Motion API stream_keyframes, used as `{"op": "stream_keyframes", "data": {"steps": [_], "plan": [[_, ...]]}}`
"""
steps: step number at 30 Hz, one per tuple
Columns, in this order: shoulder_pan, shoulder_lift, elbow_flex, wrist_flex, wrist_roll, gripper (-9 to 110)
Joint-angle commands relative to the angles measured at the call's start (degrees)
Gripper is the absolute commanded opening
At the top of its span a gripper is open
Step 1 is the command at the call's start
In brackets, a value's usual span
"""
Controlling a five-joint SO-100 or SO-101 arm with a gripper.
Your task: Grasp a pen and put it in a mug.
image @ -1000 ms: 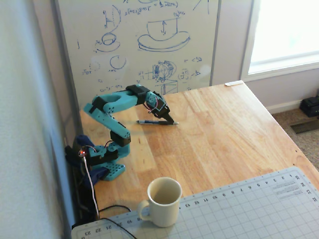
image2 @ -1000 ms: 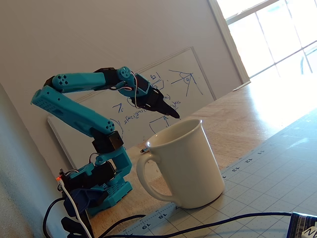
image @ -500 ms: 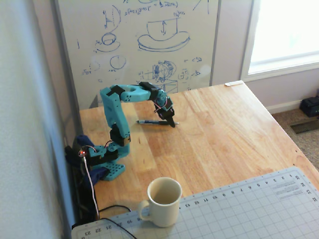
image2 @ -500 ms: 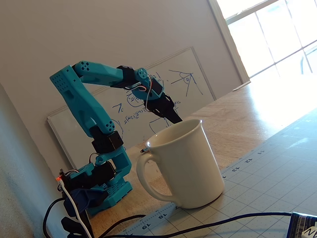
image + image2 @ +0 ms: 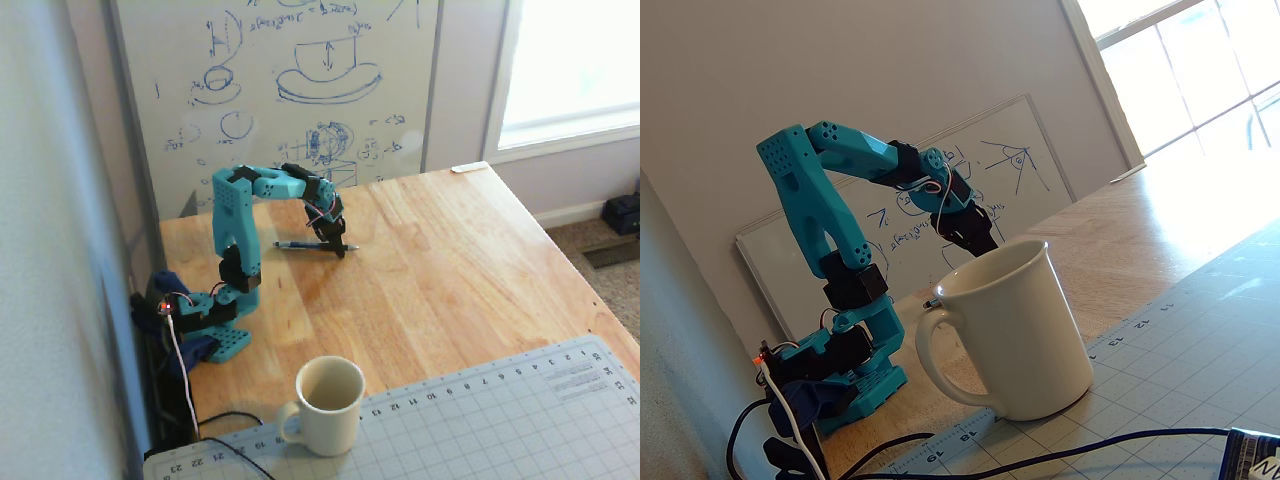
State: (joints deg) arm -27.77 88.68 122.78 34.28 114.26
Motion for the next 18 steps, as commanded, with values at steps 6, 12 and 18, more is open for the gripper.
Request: {"op": "stream_keyframes", "data": {"steps": [6,12,18], "plan": [[0.3,0.2,-3.9,-1.4,0.2,20],[0.4,0.2,-3.5,-1.4,0.2,20],[0.4,0.1,-3.5,-1.4,0.2,12]]}}
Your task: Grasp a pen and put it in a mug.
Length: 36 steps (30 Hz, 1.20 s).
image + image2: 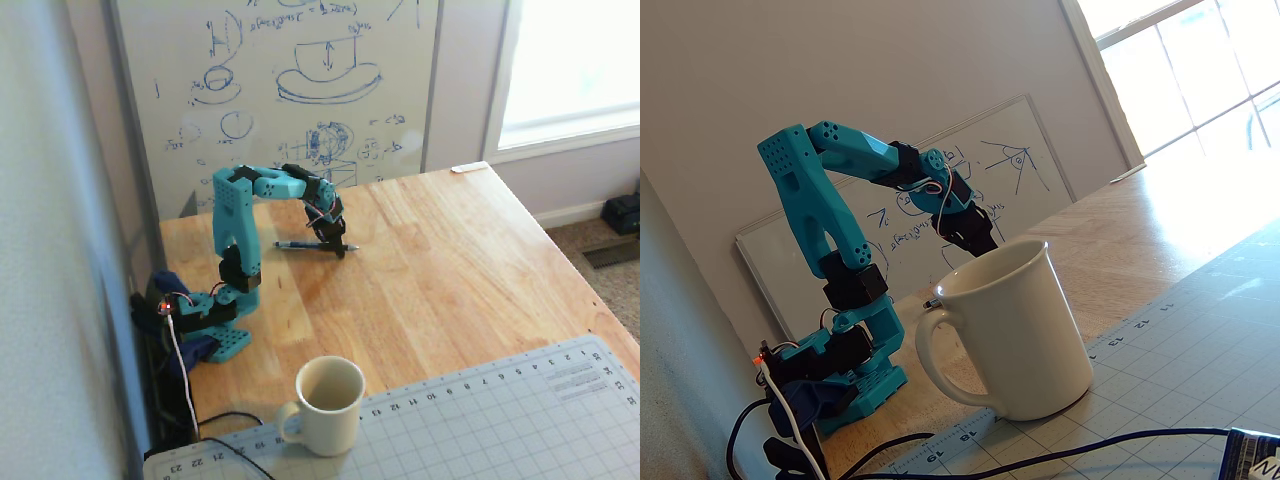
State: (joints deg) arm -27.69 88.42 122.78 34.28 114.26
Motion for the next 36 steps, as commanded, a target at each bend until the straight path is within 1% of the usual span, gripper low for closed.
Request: {"op": "stream_keyframes", "data": {"steps": [1,5,8,14,17,19,25,28,32,36], "plan": [[0.3,0.4,-3.5,-1.4,0.2,10],[0.9,0.4,-3.4,-1.4,0.3,4],[1.1,0.4,-3.4,-1.4,0.3,2],[1.9,1.9,-3.3,-1.5,0.3,1],[4.0,5.4,-1.6,-2.8,0.3,1],[5.4,8.3,1.2,-7.3,0.2,1],[10.2,19.3,12.7,-31.5,0.1,1],[13.4,25.5,17.7,-41.4,-1.9,1],[18.6,33.1,22.4,-49.2,-10.2,1],[25.2,40.0,24.6,-50.3,-22.9,1]]}}
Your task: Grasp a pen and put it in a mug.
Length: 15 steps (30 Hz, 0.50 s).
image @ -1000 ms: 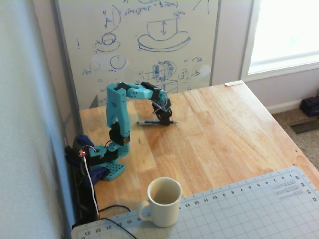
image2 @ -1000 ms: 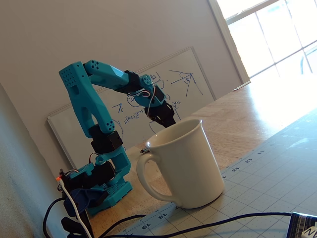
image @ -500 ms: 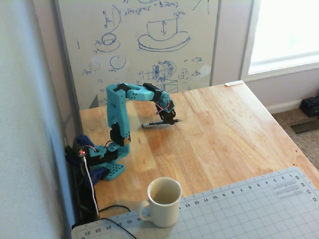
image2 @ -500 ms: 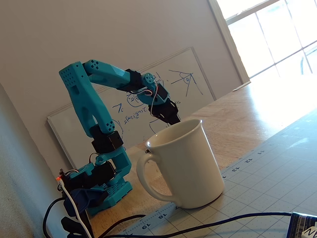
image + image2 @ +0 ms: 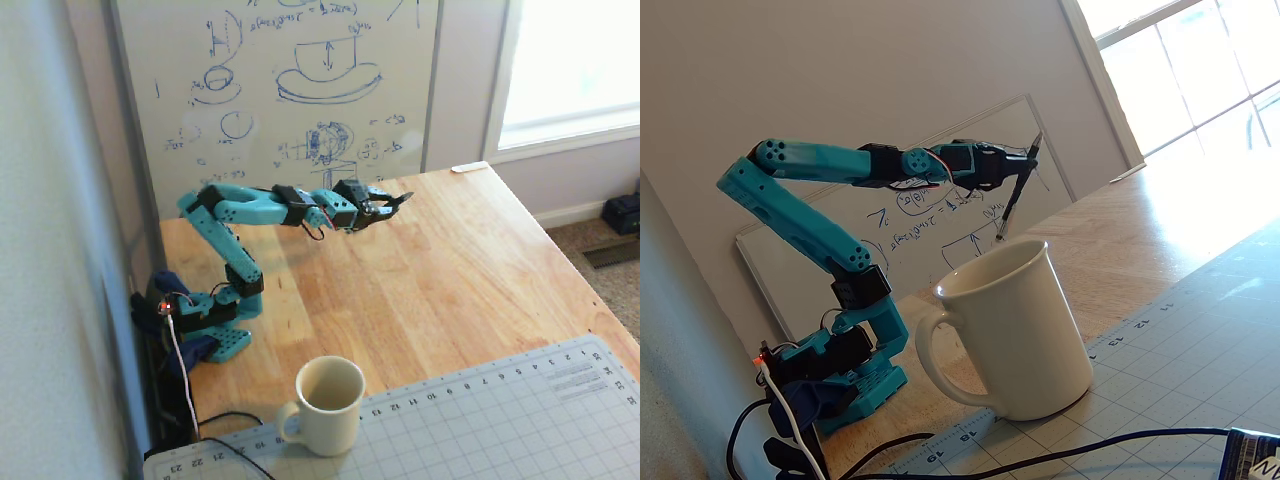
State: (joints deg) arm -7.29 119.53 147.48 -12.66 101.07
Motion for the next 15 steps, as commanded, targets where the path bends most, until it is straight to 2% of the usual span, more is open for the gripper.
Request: {"op": "stream_keyframes", "data": {"steps": [1,5,8,15], "plan": [[6.6,10.5,0.1,-3.3,-13.2,1],[14.5,16.1,0.3,-3.3,-25.6,1],[22.1,20.4,0.3,-3.3,-30.4,1],[38.5,28.9,0.2,-3.3,-31.6,1]]}}
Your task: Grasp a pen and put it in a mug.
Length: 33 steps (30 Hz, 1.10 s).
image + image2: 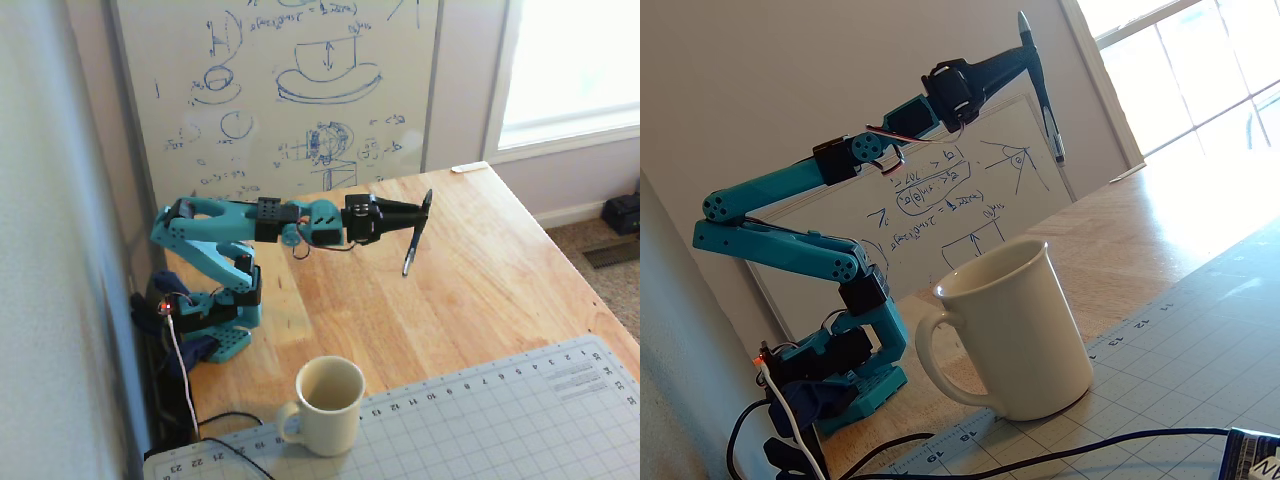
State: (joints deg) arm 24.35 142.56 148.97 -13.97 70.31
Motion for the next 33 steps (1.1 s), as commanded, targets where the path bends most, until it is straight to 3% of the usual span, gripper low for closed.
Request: {"op": "stream_keyframes", "data": {"steps": [1,18,33], "plan": [[8.9,6.9,-1.3,-2.0,-0.9,1],[37.4,10.3,-1.1,-2.0,-0.9,1],[42.5,11.0,10.8,-2.7,-1.1,1]]}}
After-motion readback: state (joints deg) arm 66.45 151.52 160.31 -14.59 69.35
